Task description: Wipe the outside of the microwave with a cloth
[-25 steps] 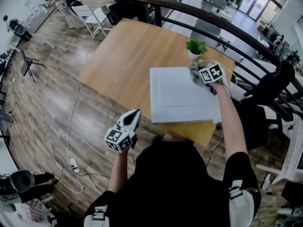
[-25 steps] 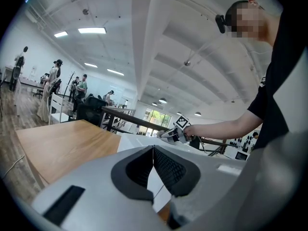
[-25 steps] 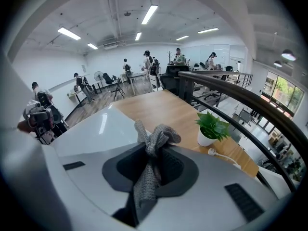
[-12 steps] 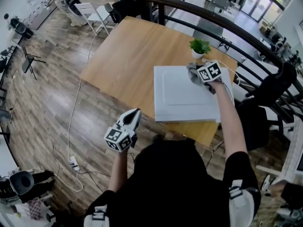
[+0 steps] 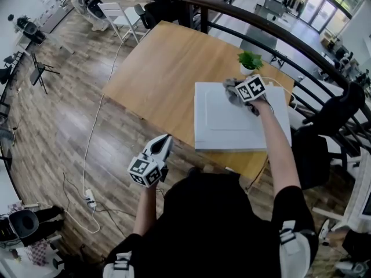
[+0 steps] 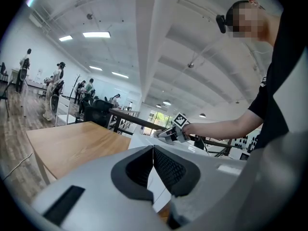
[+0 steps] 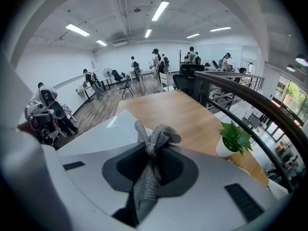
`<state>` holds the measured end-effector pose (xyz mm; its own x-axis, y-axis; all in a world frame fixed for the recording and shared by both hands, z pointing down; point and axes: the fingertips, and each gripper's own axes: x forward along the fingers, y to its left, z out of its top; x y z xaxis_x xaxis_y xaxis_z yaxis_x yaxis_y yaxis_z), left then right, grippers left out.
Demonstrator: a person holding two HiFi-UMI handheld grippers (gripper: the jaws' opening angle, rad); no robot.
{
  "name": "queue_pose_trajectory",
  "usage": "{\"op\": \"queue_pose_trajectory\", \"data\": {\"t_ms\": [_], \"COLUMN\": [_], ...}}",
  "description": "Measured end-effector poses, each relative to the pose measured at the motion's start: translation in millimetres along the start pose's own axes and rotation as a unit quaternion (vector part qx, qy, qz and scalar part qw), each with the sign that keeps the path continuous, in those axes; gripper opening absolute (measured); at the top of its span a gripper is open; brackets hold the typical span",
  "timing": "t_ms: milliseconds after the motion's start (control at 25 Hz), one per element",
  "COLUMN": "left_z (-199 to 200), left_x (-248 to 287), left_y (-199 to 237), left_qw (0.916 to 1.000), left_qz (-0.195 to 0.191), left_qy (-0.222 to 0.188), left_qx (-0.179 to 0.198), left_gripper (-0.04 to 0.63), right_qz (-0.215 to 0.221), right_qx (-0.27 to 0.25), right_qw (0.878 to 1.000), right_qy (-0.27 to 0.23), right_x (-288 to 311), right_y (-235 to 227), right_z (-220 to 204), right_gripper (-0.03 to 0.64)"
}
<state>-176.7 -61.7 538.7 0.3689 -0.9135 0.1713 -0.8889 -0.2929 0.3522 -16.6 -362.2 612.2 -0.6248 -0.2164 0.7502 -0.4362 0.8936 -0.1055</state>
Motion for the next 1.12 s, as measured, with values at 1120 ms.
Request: {"op": "queue_pose_trajectory", "data": {"t_ms": [1120], "left_z": [-1], "left_x": [-30], "left_y": [36], "left_qw": [0.9998], "left_qz": [0.018], "left_qy": [-0.006], "left_qx": [-0.006], "left_gripper": [0.003], "right_qz": [0.028], "right_qx": [-0.011], "right_qw": [1.000], "right_qy": [-0.006], "right_x": [45], "right_y": [54], "right_z": [44], "right_gripper": [0.058]}}
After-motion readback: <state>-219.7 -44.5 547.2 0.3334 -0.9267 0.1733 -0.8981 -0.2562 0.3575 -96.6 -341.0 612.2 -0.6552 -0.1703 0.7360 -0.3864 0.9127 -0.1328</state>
